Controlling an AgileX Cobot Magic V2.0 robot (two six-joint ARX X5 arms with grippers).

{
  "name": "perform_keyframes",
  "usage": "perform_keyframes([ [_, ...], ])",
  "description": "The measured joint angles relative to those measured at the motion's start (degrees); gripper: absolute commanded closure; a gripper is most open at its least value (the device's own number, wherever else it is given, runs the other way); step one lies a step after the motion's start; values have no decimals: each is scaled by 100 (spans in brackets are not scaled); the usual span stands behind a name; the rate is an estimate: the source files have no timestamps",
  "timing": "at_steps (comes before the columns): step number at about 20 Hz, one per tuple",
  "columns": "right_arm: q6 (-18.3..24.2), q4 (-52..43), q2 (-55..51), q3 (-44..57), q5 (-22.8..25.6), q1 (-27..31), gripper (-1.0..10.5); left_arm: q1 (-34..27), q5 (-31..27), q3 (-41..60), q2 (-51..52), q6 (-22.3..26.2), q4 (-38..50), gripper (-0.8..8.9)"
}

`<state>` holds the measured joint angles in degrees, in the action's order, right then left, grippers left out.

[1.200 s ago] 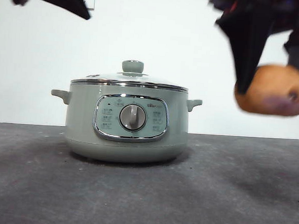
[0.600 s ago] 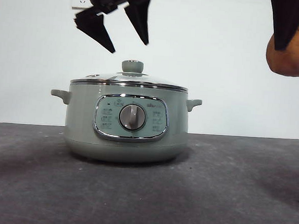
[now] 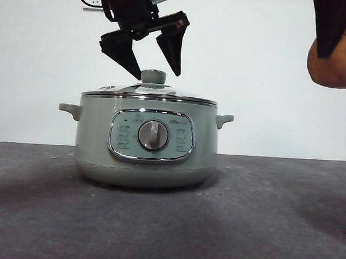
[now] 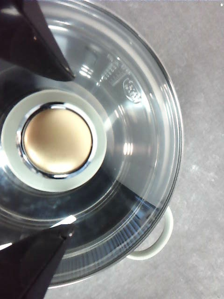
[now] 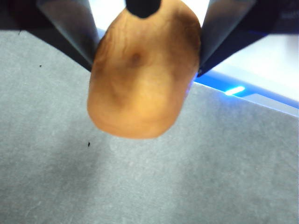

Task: Pick up the potato,open the lid,put the potato in the pot,close the lid

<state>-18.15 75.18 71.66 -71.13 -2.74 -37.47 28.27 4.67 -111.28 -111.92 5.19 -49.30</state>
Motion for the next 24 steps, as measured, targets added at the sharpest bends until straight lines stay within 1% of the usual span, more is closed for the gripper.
perform_keyframes([
  [3, 0, 0, 0, 0, -2, 0, 949, -20, 28, 0, -50, 0, -15, 285],
  [4, 0, -2, 0, 0, -2, 0, 949, -24, 31, 0, -59, 0, -13, 305],
  [5, 0, 0, 0, 0, -2, 0, 949, -35, 33, 0, -63, 0, -11, 387],
  [8, 0, -2, 0, 0, -2, 0, 949, -63, 37, 0, -68, 0, -13, 495],
  [9, 0, -2, 0, 0, -2, 0, 949, -72, 37, 0, -68, 0, -13, 577],
  [10, 0, -2, 0, 0, -2, 0, 949, -79, 37, 0, -68, 0, -13, 637],
  [11, 0, -2, 0, 0, -2, 0, 949, -81, 37, 0, -68, 0, -13, 671],
  [12, 0, -2, 0, 0, -2, 0, 949, -87, 31, 0, -68, 0, -15, 733],
  [13, 0, -2, 0, 0, -2, 0, 949, -90, 33, 0, -68, 15, -13, 819],
  [15, 0, -2, 0, 0, 2, 0, 949, -90, 26, 0, -68, 24, -11, 822],
  [19, 0, -70, 0, 0, 240, 0, 949, -90, 24, -48, -83, 28, -26, 822],
  [24, 0, -487, 0, 0, 273, 0, 950, -90, 15, -903, -260, 37, -507, 822],
])
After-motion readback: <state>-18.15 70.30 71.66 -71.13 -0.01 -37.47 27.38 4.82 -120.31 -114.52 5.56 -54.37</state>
